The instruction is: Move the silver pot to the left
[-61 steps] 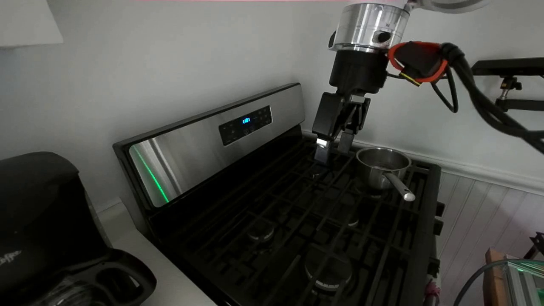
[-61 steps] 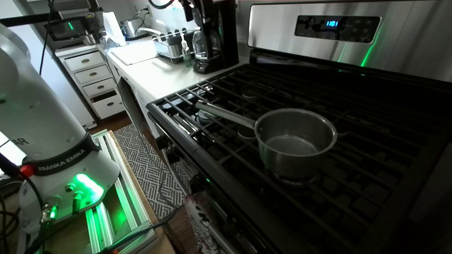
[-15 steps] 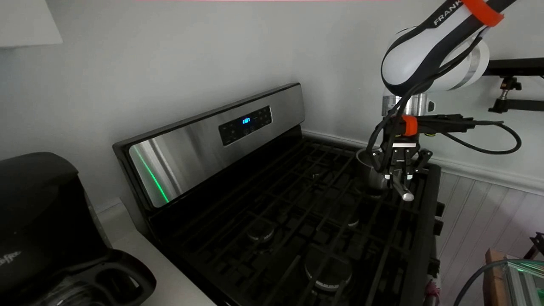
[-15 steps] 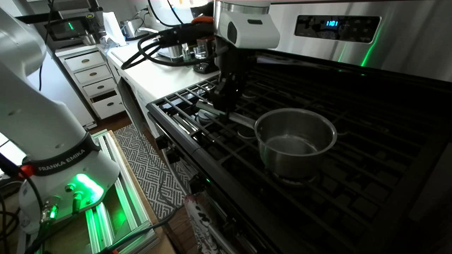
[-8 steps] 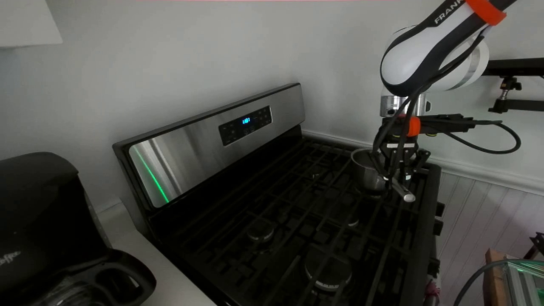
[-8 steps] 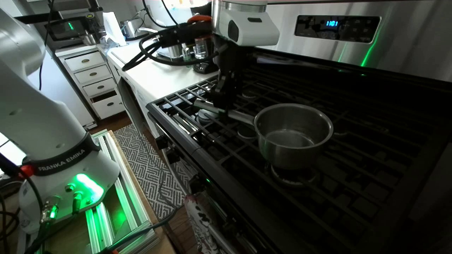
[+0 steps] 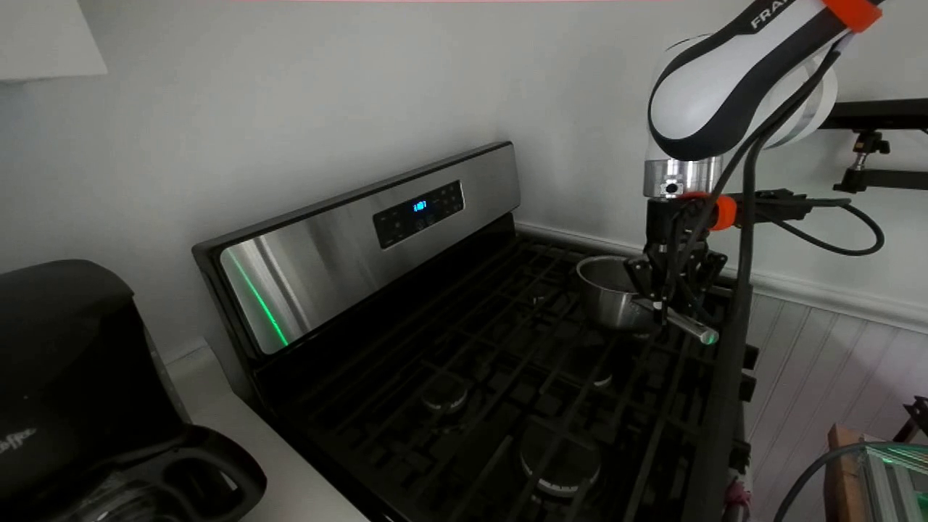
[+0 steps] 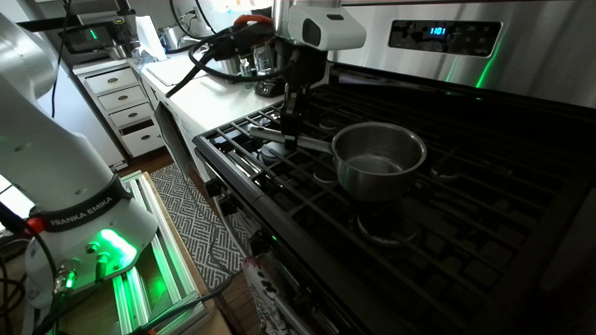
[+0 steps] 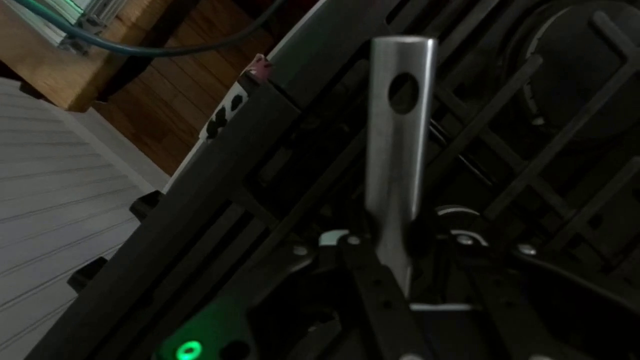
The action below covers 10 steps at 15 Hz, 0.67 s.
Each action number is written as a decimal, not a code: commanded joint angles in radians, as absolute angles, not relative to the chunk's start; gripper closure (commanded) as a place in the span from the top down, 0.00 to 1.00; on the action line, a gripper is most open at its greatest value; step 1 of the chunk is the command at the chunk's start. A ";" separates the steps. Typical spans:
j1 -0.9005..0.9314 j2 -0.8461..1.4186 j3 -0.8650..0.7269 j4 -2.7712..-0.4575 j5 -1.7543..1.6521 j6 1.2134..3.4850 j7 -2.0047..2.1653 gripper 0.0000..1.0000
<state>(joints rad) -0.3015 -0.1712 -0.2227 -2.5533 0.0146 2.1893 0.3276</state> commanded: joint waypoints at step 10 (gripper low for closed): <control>-0.249 -0.223 -0.188 -2.592 -0.065 2.193 0.154 0.07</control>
